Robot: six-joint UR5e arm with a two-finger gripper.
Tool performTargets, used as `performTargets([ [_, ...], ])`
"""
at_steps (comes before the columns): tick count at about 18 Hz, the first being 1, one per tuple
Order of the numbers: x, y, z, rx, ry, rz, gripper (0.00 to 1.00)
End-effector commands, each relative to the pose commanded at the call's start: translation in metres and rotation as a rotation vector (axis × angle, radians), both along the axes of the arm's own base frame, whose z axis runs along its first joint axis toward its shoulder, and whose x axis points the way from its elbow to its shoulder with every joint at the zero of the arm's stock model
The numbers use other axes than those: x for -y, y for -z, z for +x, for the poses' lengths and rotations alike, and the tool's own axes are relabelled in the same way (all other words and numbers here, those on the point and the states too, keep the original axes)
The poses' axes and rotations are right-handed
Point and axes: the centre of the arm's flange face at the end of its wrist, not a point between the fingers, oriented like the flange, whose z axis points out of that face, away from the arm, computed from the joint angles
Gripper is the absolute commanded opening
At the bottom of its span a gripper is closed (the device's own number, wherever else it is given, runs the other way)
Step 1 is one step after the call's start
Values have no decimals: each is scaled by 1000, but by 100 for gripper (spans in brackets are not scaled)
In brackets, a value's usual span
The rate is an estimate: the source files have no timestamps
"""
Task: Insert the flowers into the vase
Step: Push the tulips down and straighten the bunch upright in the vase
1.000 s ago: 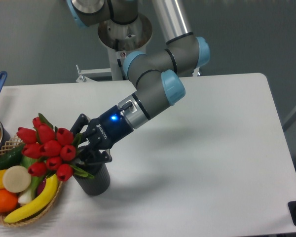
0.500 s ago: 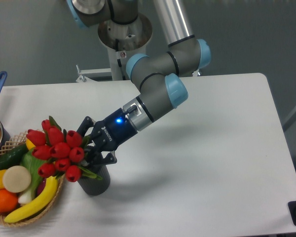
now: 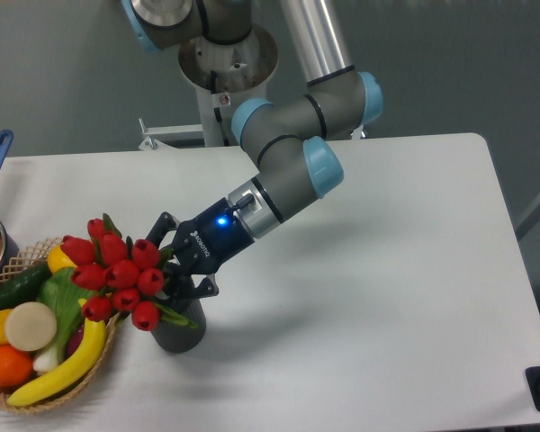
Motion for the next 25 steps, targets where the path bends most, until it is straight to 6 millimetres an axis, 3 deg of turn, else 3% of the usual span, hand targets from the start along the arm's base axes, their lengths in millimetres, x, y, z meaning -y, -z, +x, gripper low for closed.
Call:
performTargets([
  [9, 6, 7, -12, 6, -20, -5, 52],
  [14, 8, 7, -15, -6, -22, 1, 88],
  [16, 9, 6, -15, -12, -23, -2, 89],
  [18, 10, 8, -14, -11, -24, -8, 98],
  [25, 15, 8, -14, -17, -33, -17, 100],
])
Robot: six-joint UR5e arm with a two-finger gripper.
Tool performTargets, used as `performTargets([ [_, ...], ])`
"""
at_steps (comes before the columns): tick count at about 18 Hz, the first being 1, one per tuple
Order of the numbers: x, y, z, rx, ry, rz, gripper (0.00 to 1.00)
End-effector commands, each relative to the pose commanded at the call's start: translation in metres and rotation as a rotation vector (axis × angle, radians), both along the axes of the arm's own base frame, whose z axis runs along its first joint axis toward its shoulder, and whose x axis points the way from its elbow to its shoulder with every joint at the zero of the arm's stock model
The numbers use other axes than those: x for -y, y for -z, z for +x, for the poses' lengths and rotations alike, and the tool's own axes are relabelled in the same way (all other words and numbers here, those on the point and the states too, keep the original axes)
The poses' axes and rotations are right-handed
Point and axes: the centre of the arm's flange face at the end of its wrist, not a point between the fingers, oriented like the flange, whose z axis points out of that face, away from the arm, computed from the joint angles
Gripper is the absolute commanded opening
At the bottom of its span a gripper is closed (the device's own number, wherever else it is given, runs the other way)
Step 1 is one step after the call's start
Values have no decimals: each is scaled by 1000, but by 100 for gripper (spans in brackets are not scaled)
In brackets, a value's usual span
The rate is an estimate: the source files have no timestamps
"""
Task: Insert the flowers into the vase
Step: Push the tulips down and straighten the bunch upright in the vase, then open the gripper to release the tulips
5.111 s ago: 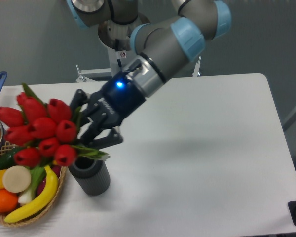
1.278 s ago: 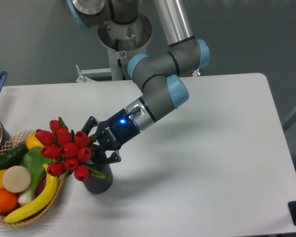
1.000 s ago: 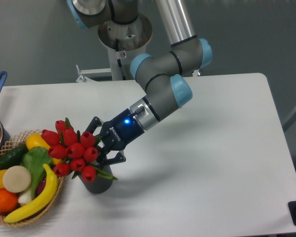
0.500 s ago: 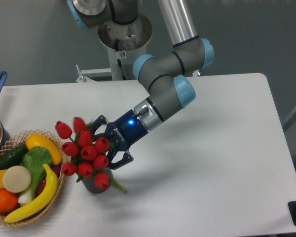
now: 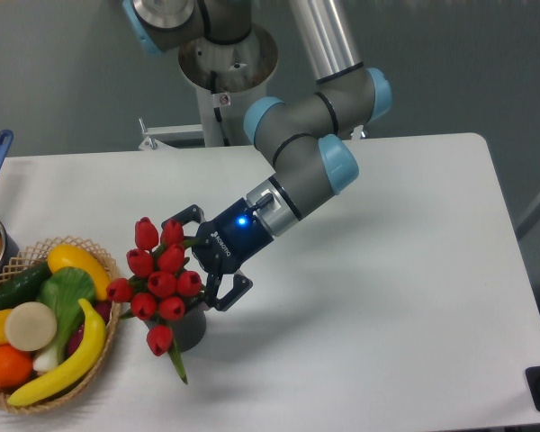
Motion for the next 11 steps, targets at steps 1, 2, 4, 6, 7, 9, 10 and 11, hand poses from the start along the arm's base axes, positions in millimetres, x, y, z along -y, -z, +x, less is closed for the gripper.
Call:
performTargets([
  [1, 1, -2, -1, -26, -8, -18, 100],
  [2, 3, -6, 0, -67, -17, -51, 100],
  [4, 8, -11, -1, -128, -38, -103, 100],
  [6, 11, -20, 0, -147, -47, -108, 100],
  [7, 14, -26, 3, -168, -53, -117, 100],
  [9, 21, -34, 2, -242, -82, -177, 100],
  [10, 25, -37, 2, -279, -98, -212, 100],
  [11, 28, -40, 2, -315, -112, -240, 100],
])
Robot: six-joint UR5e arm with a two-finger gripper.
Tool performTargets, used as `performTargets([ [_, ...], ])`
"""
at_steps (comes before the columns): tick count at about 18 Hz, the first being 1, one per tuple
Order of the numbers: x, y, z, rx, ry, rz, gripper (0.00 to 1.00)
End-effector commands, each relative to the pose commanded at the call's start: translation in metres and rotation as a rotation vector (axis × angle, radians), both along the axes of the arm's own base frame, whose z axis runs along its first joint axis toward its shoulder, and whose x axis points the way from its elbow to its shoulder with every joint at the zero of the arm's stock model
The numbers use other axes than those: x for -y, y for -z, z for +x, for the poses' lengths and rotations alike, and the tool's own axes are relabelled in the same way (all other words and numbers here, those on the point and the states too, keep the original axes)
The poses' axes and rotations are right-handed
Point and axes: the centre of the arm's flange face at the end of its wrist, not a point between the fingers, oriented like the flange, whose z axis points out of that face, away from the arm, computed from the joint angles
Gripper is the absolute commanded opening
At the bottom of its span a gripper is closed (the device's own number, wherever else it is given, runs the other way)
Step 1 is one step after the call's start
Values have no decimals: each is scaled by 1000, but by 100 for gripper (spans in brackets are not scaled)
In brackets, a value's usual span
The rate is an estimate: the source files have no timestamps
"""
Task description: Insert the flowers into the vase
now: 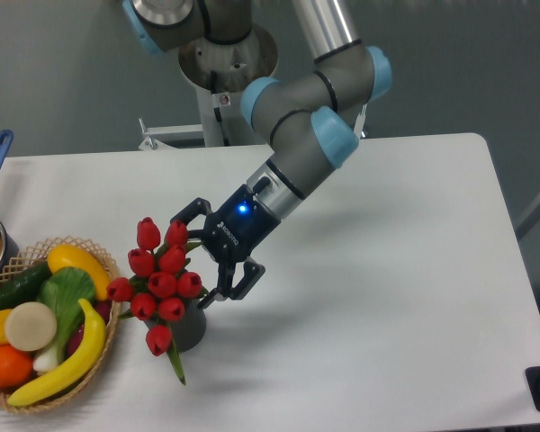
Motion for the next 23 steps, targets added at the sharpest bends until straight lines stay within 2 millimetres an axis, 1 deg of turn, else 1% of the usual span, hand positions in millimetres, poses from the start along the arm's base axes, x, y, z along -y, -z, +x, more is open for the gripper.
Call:
performTargets([
  [1, 2, -2, -3, -36, -13, -28, 100],
  [2, 6, -3, -13, -76, -41, -66, 100],
  [3, 16, -1, -28, -119, -84, -118, 100],
  [5, 36, 1, -51, -199, -162, -220, 100],
  [6, 45, -5, -66, -229, -205, -247, 100],
  [7, 57, -14, -84, -248, -251, -259, 100],
  [8, 66, -26, -97, -267, -285, -257, 100],
  [10, 87, -60, -119, -305, -362, -236, 100],
  [11, 97, -85, -127, -352, -404, -236, 100],
  [12, 109, -104, -130, -401, -448, -268, 100],
  [13, 122, -111, -136, -434, -482, -316, 100],
  [14, 129, -115, -140, -452, -503, -344, 100],
  [16, 148, -133, -140, -479, -523, -352, 100],
  [18, 169, -143, -141, -503, -480, -386, 100],
  [21, 200, -150, -143, -540, -376, -444, 100],
  [23, 224, -153, -144, -549, -312, -481, 100],
])
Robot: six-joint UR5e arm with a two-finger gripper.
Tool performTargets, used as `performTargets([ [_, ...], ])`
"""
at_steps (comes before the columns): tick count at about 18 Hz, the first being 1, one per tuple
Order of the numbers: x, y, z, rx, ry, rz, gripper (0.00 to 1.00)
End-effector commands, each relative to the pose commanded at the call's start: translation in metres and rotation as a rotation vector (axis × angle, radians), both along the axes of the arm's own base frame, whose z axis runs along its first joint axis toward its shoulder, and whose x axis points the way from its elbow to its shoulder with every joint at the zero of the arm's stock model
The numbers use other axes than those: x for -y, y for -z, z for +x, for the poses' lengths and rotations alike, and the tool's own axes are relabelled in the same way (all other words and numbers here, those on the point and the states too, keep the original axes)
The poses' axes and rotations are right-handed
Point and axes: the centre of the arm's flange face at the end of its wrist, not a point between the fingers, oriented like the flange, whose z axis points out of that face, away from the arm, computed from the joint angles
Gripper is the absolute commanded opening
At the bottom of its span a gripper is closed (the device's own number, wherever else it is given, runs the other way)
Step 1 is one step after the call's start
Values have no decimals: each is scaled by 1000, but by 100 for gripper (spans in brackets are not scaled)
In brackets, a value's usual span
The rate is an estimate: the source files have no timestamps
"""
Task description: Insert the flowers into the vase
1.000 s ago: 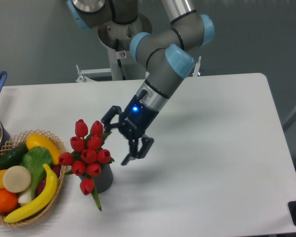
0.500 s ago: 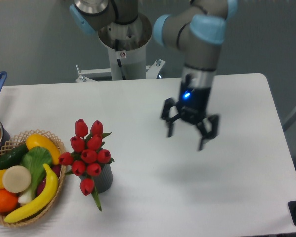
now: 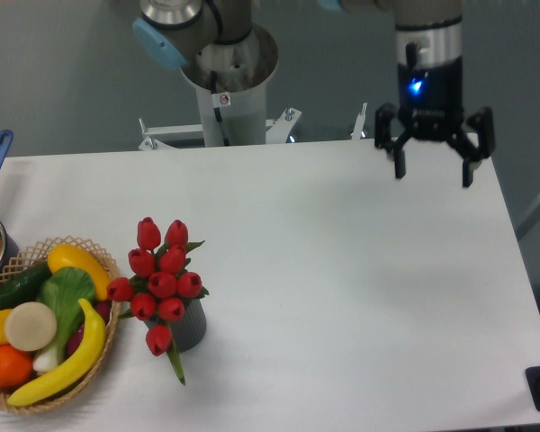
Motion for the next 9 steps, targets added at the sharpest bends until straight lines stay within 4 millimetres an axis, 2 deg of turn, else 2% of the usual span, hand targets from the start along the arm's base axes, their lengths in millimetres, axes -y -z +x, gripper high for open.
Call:
performTargets([
  [4, 46, -2, -5, 12, 134, -91, 100],
  [7, 66, -3, -5, 11, 182, -122, 100],
  [9, 72, -2, -6, 18, 191, -127, 100],
])
